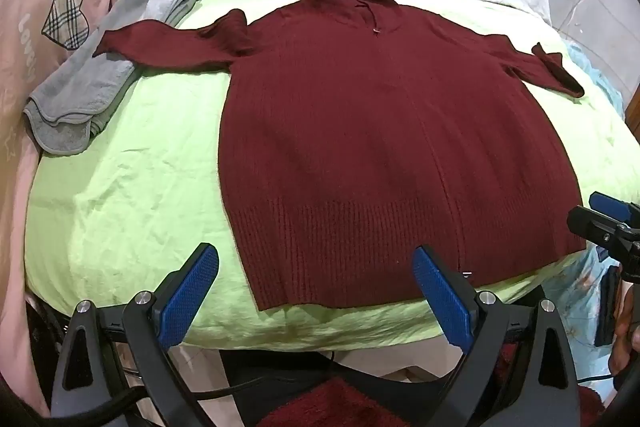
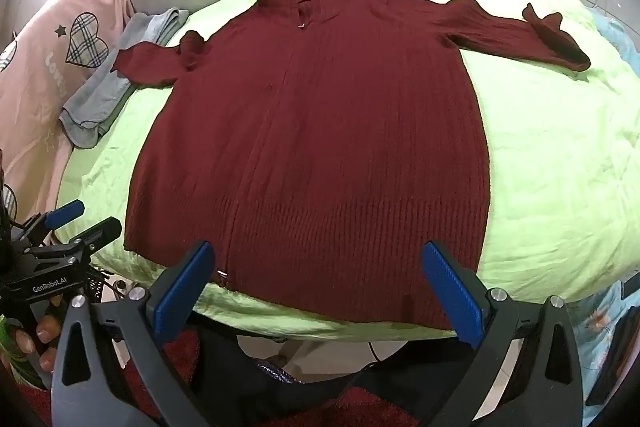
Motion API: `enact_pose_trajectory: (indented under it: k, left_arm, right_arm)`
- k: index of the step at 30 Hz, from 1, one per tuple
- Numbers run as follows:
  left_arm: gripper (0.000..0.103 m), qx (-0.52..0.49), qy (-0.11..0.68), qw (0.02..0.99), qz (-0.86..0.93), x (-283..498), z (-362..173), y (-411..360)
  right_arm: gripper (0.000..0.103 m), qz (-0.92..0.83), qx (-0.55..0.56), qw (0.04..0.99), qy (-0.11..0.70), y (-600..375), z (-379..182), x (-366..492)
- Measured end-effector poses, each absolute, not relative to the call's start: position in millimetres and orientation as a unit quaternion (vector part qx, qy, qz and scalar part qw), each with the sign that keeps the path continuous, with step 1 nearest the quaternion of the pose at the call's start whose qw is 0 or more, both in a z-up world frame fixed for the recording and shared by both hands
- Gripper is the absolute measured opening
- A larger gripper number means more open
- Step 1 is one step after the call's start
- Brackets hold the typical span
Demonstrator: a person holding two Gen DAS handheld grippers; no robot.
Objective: Fold large clothes
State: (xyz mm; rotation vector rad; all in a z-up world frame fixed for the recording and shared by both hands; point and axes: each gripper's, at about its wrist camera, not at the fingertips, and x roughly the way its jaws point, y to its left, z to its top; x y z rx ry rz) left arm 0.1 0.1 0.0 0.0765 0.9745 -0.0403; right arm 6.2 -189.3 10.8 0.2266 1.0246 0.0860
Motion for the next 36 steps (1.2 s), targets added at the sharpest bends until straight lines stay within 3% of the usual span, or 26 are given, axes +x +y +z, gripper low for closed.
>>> enact_pose_trajectory:
  k: [36]
  left_arm:
    - [0.098,0.031,0.466,0.884,-0.025,2.2,0.2,-1.9]
  right_arm:
    - [0.103,0.04,0.113,0.866,0.485,-191.4,13.5,7.1]
